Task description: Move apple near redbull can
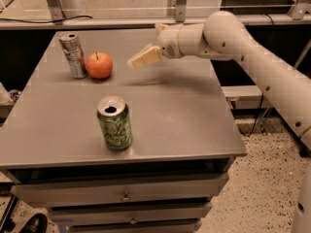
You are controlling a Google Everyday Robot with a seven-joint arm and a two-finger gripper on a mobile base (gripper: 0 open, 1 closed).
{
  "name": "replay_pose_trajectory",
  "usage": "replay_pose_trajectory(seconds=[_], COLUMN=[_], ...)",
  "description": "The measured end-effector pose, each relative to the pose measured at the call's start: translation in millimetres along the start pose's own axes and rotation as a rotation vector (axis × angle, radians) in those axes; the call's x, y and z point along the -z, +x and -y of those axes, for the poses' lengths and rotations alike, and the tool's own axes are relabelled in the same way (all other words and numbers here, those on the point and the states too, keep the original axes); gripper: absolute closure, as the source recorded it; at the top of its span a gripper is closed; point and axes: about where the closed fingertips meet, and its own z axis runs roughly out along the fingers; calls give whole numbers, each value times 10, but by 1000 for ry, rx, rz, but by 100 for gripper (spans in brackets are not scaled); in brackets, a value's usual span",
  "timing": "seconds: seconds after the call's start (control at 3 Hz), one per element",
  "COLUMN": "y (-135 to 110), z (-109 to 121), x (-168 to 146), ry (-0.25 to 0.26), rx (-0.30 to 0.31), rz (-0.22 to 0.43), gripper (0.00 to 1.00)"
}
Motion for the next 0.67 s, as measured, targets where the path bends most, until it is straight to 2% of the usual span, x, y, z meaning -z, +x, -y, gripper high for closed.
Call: replay_pose_trajectory(seconds=[0.33, 0.67], y=[-136, -216], z=[571, 951], x=[809, 1543], ry=[186, 385], rx=[66, 43], rz=[-30, -28], gripper=[0, 0])
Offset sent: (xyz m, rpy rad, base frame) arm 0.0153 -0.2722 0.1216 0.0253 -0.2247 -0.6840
